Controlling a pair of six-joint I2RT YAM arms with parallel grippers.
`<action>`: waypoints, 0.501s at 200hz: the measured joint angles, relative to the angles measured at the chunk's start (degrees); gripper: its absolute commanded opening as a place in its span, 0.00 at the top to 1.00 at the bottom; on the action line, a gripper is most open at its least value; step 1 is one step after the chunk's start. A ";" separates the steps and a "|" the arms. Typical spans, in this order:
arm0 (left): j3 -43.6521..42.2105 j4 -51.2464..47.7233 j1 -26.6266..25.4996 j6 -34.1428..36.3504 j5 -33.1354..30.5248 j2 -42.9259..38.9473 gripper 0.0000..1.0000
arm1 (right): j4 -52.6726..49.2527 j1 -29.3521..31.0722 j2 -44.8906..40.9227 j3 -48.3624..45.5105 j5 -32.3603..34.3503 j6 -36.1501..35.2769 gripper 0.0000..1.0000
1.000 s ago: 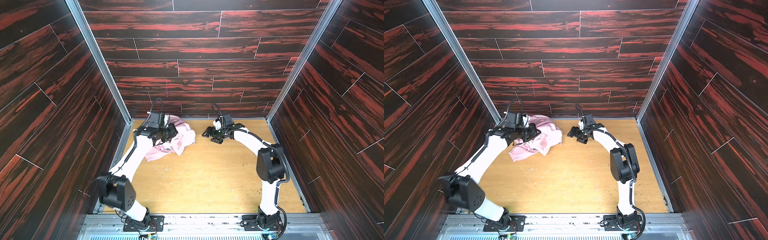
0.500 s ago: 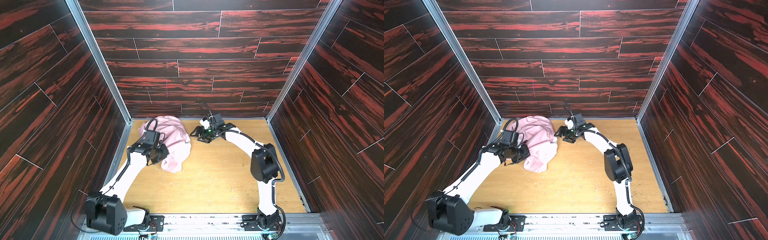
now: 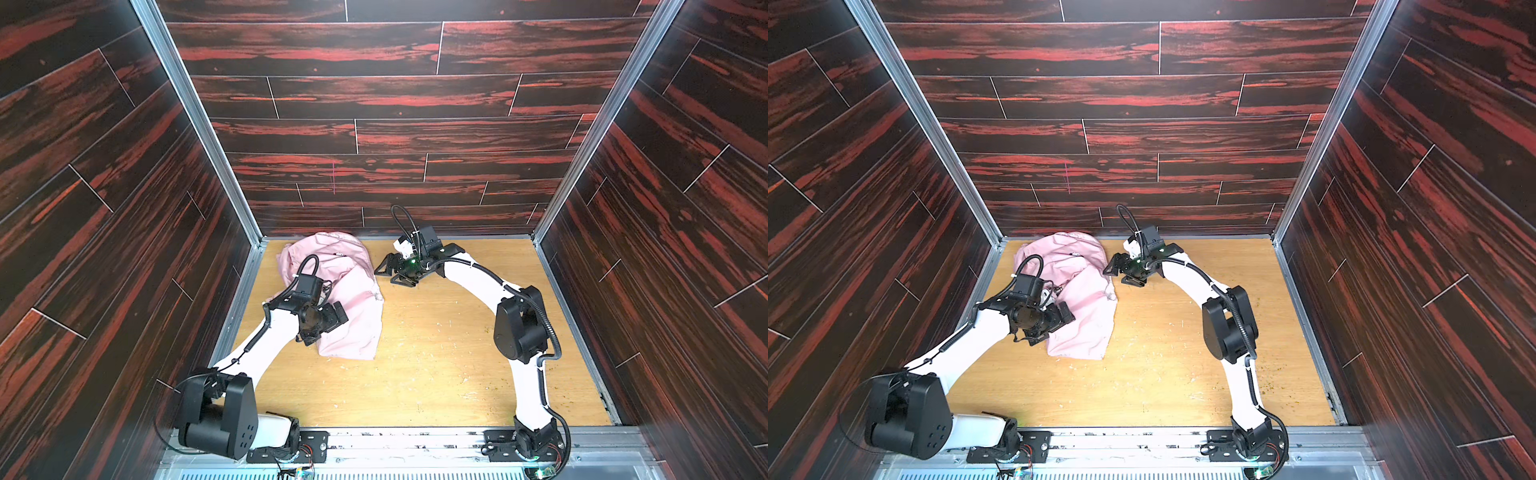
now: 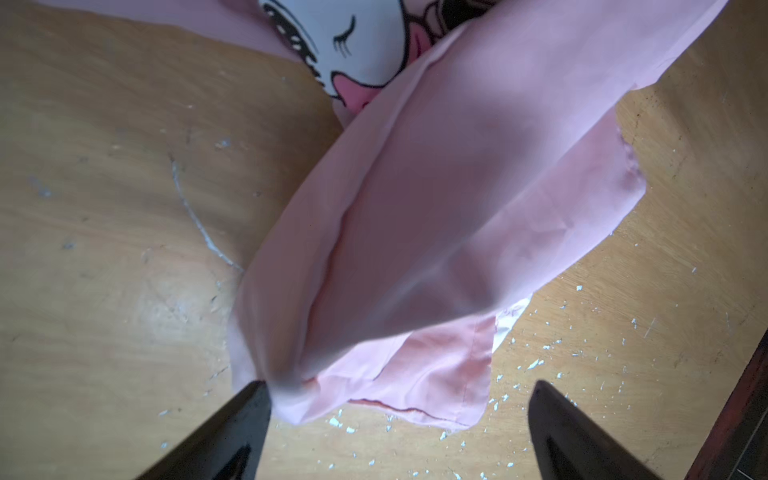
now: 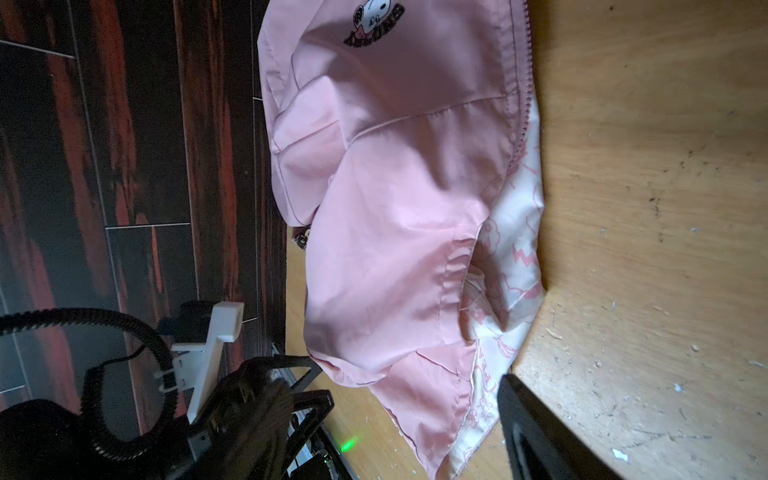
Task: Zip up the jacket
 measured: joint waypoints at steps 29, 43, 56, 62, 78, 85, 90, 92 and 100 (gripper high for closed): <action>1.86 0.59 0.85 1.27 -0.35 3.37 0.00 | -1.09 0.00 0.00 0.00 0.87 -0.50 0.19; 3.02 0.79 1.55 1.95 -1.20 5.62 0.00 | -1.14 -0.04 -0.02 -0.11 1.29 -0.59 0.19; 4.22 0.39 2.19 2.78 -2.43 7.54 0.00 | -1.18 -0.20 -0.02 -0.46 1.53 -0.79 0.19; 4.90 0.07 2.38 3.21 -3.06 8.39 0.00 | -1.20 -0.26 -0.02 -0.74 1.64 -0.87 0.19; 7.26 -0.85 2.62 4.44 -4.83 10.32 0.00 | -1.20 -0.48 -0.04 -1.75 2.05 -1.01 0.19; 8.31 -1.09 2.67 5.01 -5.53 10.86 0.00 | -1.27 -0.59 -0.09 -2.29 2.25 -1.01 0.19; 9.03 -1.22 2.71 5.42 -5.97 11.13 0.01 | -1.20 -0.68 -0.13 -2.73 2.43 -1.03 0.19; 9.33 -1.25 2.71 5.60 -6.16 11.19 0.01 | -1.22 -0.72 -0.13 -2.93 2.49 -1.03 0.19; 10.36 -1.38 2.75 6.43 -6.78 11.39 0.01 | -1.20 -0.85 -0.13 -3.67 2.62 -1.07 0.19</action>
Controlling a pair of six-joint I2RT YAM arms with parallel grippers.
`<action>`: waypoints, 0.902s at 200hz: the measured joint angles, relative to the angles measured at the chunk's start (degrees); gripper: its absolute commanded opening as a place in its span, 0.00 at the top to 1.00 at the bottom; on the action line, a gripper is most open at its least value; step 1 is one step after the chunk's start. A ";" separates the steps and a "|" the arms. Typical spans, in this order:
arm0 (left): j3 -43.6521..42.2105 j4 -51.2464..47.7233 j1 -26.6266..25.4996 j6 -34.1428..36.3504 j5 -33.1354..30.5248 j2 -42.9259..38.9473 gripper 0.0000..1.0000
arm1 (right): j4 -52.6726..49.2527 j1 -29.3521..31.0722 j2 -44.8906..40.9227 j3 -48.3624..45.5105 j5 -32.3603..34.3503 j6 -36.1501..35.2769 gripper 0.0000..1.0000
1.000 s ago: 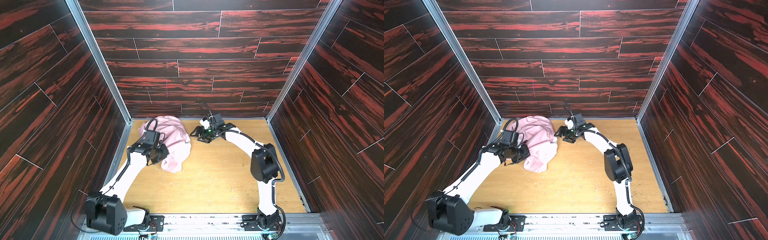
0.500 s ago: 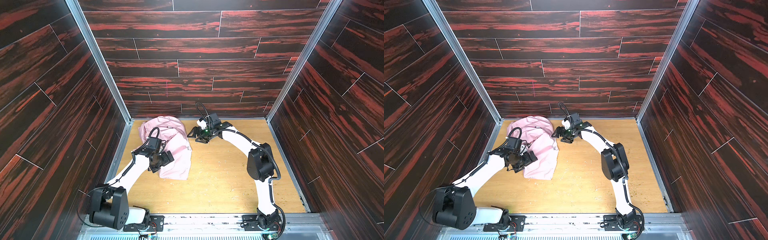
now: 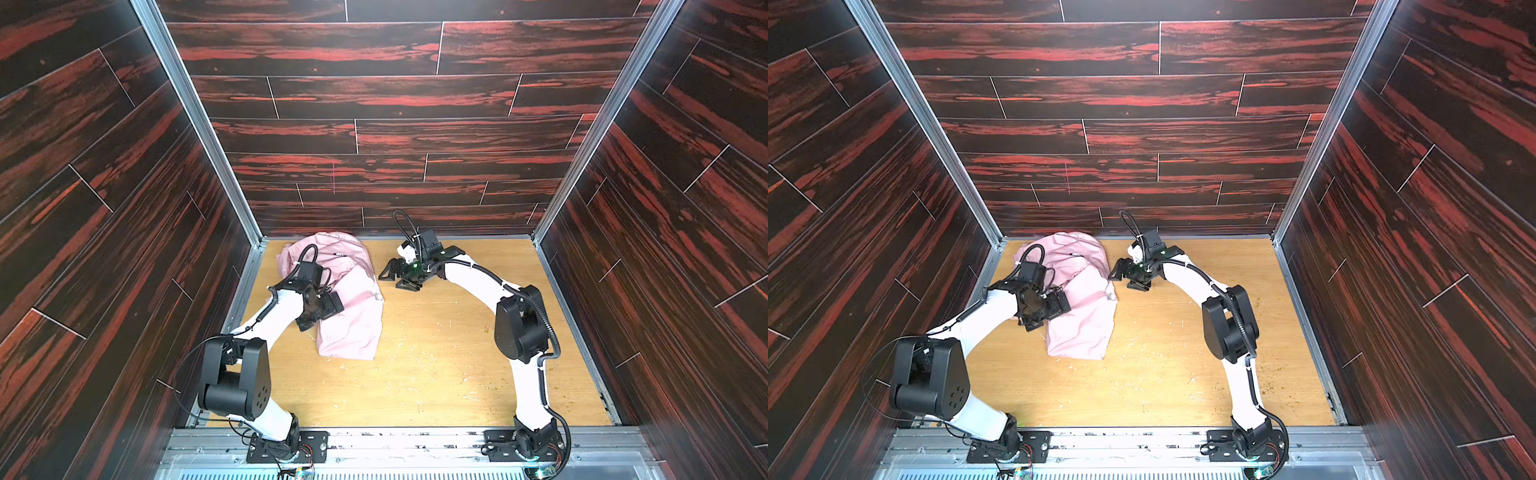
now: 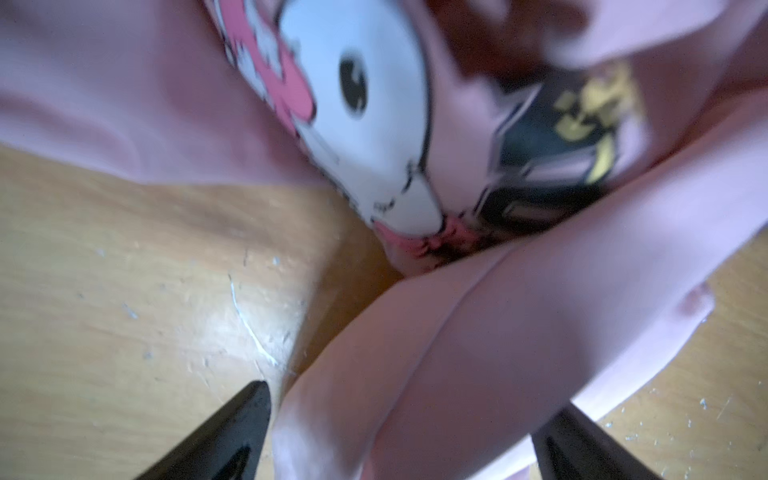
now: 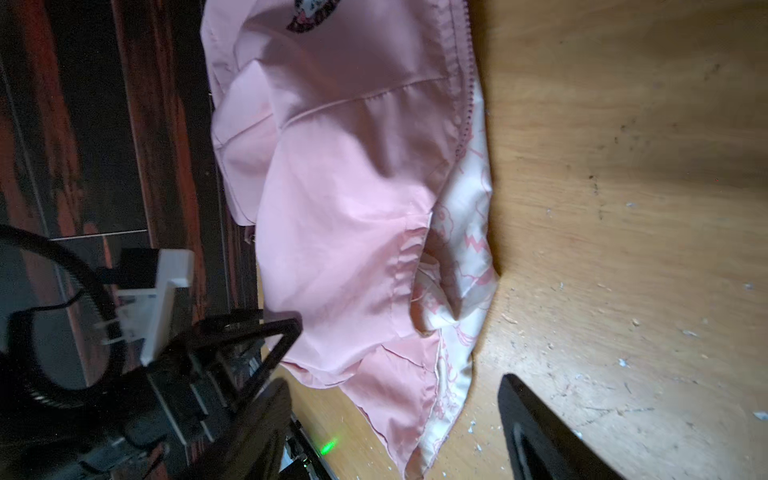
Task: Zip up the jacket
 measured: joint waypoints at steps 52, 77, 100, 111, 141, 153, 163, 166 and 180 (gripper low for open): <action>5.86 0.66 0.07 5.33 -0.17 3.69 0.00 | 0.02 -0.44 0.00 -2.49 0.46 -0.09 0.19; 8.28 1.73 0.07 7.13 2.75 8.92 0.01 | 0.07 -0.50 0.00 -2.49 0.48 -0.09 0.18; 10.88 2.27 0.07 8.41 7.17 14.71 0.29 | 0.09 -0.66 0.00 -2.49 0.57 -0.09 0.19; 11.61 2.43 0.07 8.04 9.27 16.63 0.50 | 0.09 -0.72 0.00 -2.49 0.63 -0.09 0.19; 12.28 0.72 0.07 8.94 12.92 17.07 1.00 | 0.20 -1.20 -0.02 -2.49 0.74 0.00 0.18; 13.05 -0.94 0.07 8.85 13.03 15.63 1.00 | 0.50 -1.55 -0.02 -2.49 0.57 0.35 0.16; 13.68 -2.19 0.07 8.79 12.74 13.73 1.00 | 0.92 -1.90 -0.02 -2.40 0.24 0.74 0.14; 13.88 -2.64 0.07 8.66 12.55 12.76 1.00 | 0.96 -1.97 -0.02 -2.32 0.13 0.85 0.13; 14.73 -3.93 0.07 8.26 11.65 8.46 1.00 | 1.46 -2.25 0.00 -1.36 -0.59 1.66 0.12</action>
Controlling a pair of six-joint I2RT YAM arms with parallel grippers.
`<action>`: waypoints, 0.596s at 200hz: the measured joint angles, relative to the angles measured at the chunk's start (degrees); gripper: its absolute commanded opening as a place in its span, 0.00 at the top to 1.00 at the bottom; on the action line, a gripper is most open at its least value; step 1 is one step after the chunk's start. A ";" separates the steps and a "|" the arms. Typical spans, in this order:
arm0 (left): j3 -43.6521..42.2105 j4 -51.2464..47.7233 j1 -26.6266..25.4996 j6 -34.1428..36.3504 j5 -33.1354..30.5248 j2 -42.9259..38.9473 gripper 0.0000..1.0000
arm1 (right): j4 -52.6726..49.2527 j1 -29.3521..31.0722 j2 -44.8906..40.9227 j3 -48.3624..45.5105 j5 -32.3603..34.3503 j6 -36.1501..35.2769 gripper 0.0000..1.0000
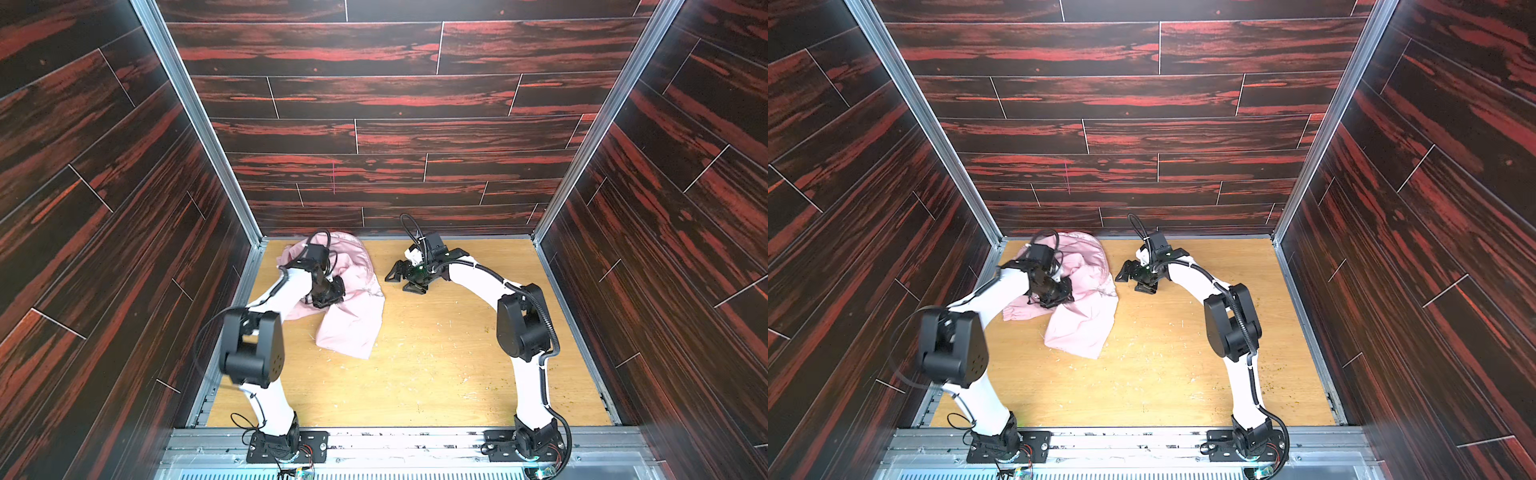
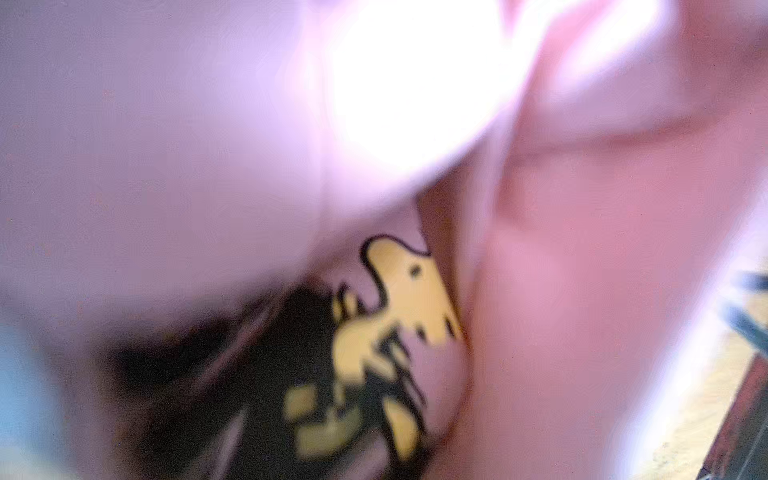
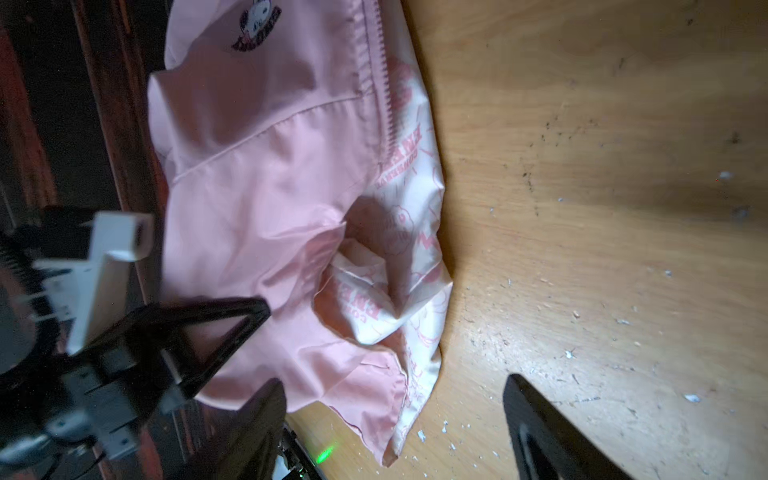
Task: Zip up the jacket
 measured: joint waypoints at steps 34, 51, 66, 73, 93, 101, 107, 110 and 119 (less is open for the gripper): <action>1.01 -1.86 0.00 -1.57 -2.71 -12.15 1.00 | 2.78 -0.26 0.39 6.27 -3.78 3.28 0.10; 0.68 -2.73 0.07 -2.36 -4.00 -16.72 1.00 | 5.29 -0.22 1.86 10.58 -6.16 5.35 0.10; -0.24 -3.80 0.11 -3.08 -4.68 -19.74 1.00 | 7.72 -0.15 4.33 14.16 -8.20 7.34 0.10; -0.87 -4.52 0.11 -3.43 -4.92 -20.83 1.00 | 8.74 -0.11 5.88 15.58 -8.96 8.26 0.10; -3.56 -6.03 0.15 -4.44 -5.29 -23.21 1.00 | 10.12 0.24 10.67 19.23 -10.84 10.82 0.10; -4.85 -6.56 0.15 -4.90 -5.31 -24.06 1.00 | 10.49 0.39 12.37 20.11 -11.47 11.78 0.10; -5.84 -7.02 0.15 -5.25 -5.38 -24.70 1.00 | 10.86 0.59 13.57 20.57 -11.87 12.57 0.10; -6.25 -7.32 0.15 -5.46 -5.42 -25.00 1.00 | 11.06 0.68 14.23 20.65 -12.07 12.98 0.10; -7.52 -7.87 0.17 -5.97 -5.49 -25.79 1.00 | 11.54 0.94 15.67 20.81 -12.66 14.05 0.10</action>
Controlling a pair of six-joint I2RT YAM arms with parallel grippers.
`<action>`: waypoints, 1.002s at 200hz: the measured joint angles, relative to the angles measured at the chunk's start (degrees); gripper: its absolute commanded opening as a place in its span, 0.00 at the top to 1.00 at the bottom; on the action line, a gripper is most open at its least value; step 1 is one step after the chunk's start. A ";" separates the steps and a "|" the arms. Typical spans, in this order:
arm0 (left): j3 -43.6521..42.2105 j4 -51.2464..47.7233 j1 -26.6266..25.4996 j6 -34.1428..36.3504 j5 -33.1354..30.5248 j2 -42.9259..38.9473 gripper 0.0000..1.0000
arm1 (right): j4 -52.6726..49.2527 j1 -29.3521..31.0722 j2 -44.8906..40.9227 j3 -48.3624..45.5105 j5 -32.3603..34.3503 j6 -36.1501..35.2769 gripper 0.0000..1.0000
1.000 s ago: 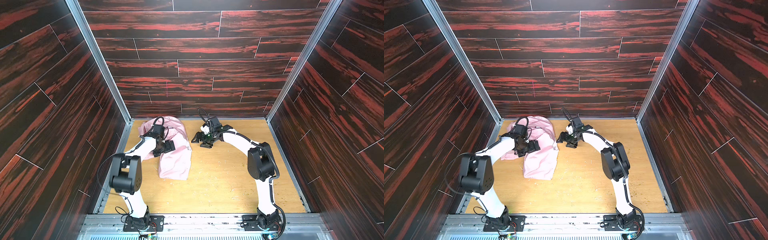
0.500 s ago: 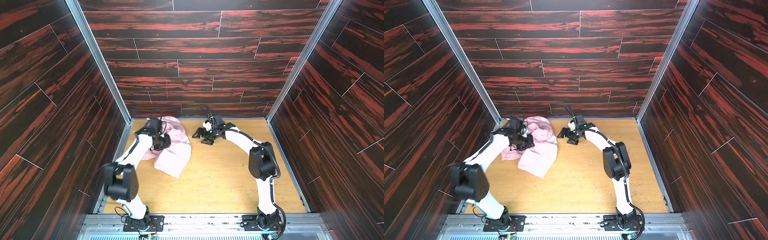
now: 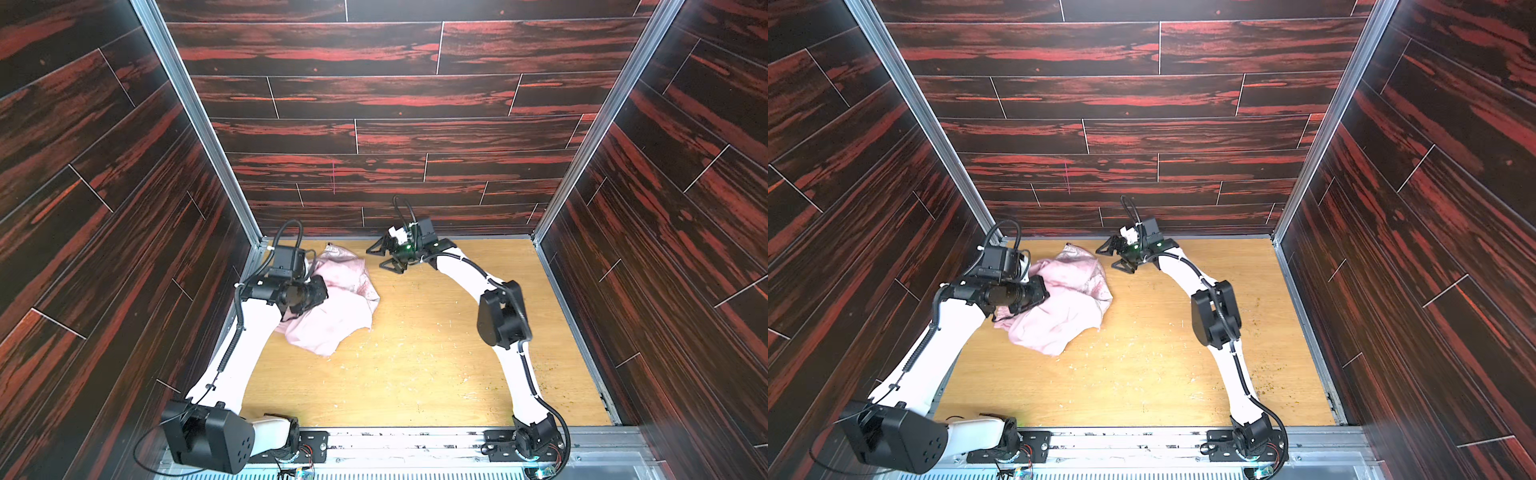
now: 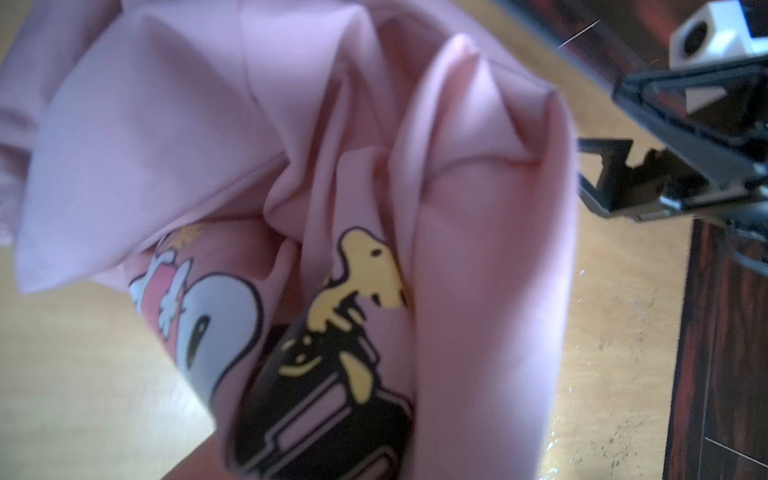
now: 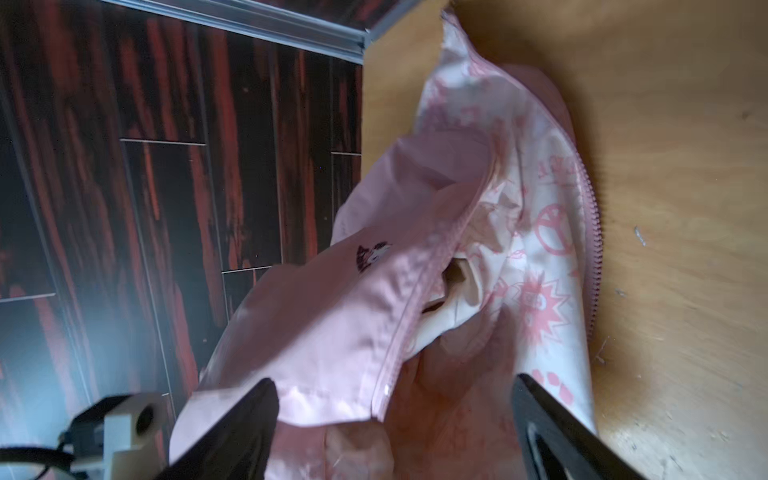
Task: Zip up the jacket
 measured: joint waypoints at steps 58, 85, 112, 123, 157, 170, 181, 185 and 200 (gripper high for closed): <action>-6.03 -2.47 0.00 -2.71 -0.63 -5.29 1.00 | -2.47 1.01 7.69 6.25 -0.55 2.12 0.10; -9.31 -2.82 0.00 -4.61 -0.57 -7.26 1.00 | -4.04 1.11 9.31 8.00 0.13 1.31 0.11; -11.89 -2.93 0.00 -6.32 0.04 -8.41 1.00 | -6.84 1.36 11.78 11.19 1.49 -0.24 0.11; -12.87 -2.99 0.00 -6.91 0.39 -8.90 1.00 | -7.91 1.64 12.98 12.96 2.12 -1.11 0.11; -14.86 -4.52 0.00 -8.17 1.42 -10.29 1.00 | -9.97 2.89 15.52 15.61 3.87 -3.08 0.12; -15.26 -5.46 0.00 -8.44 1.70 -10.80 1.00 | -10.47 3.23 16.24 16.04 4.55 -3.65 0.13; -15.67 -6.05 0.00 -8.76 2.01 -11.39 1.00 | -10.99 3.48 16.90 16.39 5.33 -4.44 0.13; -15.96 -6.14 0.00 -8.90 2.16 -11.65 1.00 | -11.19 3.58 17.11 16.52 5.55 -4.55 0.13; -16.96 -6.91 0.00 -9.55 2.71 -12.79 1.00 | -11.54 3.85 17.57 16.98 5.97 -5.40 0.13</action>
